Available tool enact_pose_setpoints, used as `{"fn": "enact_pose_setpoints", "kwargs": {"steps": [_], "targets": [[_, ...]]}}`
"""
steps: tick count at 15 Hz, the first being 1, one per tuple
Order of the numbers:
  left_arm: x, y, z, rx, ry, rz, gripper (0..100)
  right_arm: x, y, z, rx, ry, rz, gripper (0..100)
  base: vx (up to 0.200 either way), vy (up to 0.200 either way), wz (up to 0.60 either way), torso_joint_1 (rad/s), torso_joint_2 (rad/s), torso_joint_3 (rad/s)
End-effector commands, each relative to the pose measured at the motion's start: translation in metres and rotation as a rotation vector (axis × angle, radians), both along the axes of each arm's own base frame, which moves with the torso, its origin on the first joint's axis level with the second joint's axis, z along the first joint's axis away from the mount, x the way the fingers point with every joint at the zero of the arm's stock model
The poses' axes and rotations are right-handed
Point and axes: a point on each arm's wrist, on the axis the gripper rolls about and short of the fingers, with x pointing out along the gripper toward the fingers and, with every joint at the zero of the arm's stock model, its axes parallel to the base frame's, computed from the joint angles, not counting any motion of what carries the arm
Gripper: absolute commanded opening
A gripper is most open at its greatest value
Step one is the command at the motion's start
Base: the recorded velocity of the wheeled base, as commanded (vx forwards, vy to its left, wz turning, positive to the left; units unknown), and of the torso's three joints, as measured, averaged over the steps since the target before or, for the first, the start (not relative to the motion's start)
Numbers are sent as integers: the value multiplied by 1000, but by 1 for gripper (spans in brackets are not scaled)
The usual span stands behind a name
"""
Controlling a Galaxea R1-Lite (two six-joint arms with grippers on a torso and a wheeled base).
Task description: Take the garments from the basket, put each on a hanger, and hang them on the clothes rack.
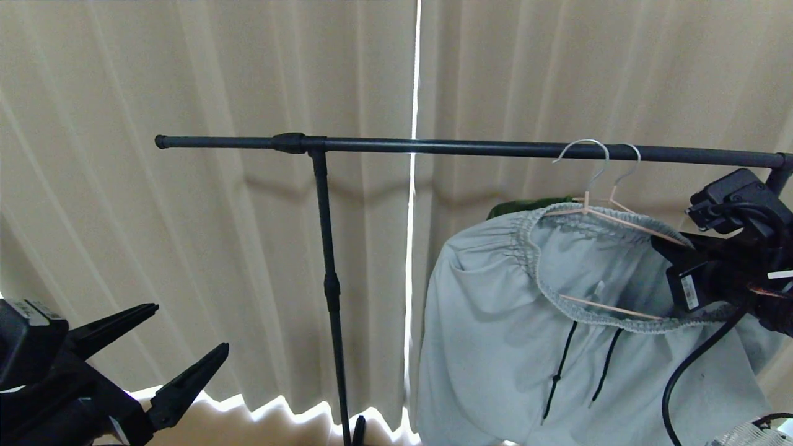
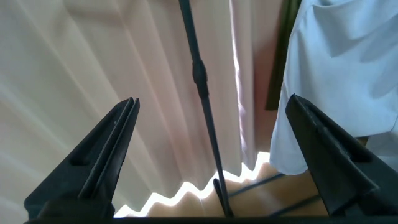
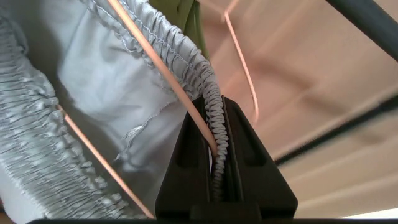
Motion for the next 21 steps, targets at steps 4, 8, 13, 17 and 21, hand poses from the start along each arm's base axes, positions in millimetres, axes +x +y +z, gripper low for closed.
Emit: {"fn": "enact_pose_setpoints", "kwargs": {"steps": [4,8,13,17,21], "targets": [[-1,0,-1,2,0,-2,100,24,4,8,-1,-11,-30,0,0,0,0,0,0,0],[-1,0,-1,2,0,-2,100,59,10,11,0,-11,-73,0,0,0,0,0,0,0],[-1,0,-1,2,1,-2,100,92,16,-3,-12,31,-130,0,0,0,0,0,0,0],[-2,-3,-3,18,3,-28,100,97,20,-12,-20,55,-127,0,0,0,0,0,0,0],[-2,-3,-3,19,6,-29,100,93,33,-13,-15,59,-84,0,0,0,0,0,0,0]]}}
